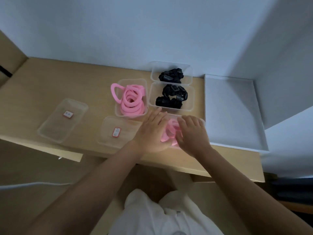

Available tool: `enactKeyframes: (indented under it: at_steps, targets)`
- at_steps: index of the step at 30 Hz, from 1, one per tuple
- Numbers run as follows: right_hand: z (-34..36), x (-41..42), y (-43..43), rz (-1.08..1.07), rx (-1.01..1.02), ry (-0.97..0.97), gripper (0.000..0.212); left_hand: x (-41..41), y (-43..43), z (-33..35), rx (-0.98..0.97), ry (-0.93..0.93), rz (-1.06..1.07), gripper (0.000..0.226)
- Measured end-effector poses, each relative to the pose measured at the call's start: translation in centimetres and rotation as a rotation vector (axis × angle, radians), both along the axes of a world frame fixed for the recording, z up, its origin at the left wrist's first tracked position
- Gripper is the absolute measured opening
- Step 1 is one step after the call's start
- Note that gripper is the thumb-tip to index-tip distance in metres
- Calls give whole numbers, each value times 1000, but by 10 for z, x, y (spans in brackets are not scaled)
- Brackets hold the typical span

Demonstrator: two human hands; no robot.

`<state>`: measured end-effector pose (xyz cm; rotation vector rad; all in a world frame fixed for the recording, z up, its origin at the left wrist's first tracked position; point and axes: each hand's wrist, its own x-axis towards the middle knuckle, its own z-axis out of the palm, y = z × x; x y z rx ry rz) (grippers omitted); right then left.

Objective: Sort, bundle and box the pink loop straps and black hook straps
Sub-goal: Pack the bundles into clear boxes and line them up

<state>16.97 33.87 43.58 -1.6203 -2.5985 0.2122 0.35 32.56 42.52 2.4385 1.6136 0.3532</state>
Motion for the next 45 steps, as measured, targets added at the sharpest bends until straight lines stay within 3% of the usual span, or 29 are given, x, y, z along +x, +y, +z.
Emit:
enactKeyframes:
  at_steps: [2,4,7,11,14,17,23,27,31,40,42,45]
  targets:
    - [2,-11,2,99,113,129,17,-8,-8,-1,93,-66,66,48]
    - [6,-24,3,181,82,184,22,-17,-15,-2,119,-103,156,33]
    - [6,-46,3,278,24,168,32,-29,-24,-6,146,-135,374,29]
    - [4,-70,-1,387,-42,94,26,-55,-41,-15,48,-187,800,20]
    - [4,-84,-5,419,-47,97,26,-80,-50,-22,-110,-176,1079,34]
    - [1,-97,-4,429,-74,66,25,-99,-47,-29,-253,-236,1200,58]
    - [-6,-124,3,400,-117,37,26,-115,-35,-43,-299,-150,1174,67]
    - [-9,-140,10,345,-160,14,26,-128,-29,-45,-344,-267,1193,63]
    - [-10,-160,11,318,-202,-13,27,-140,-26,-49,-378,-442,1226,45]
    - [-21,-180,7,226,-284,-116,41,-156,-18,-46,-479,-439,1122,44]
    - [-22,-183,6,206,-282,-100,45,-162,-18,-42,-525,-584,1089,43]
    - [-18,-186,5,190,-208,13,43,-176,-21,-29,-597,-1066,989,32]
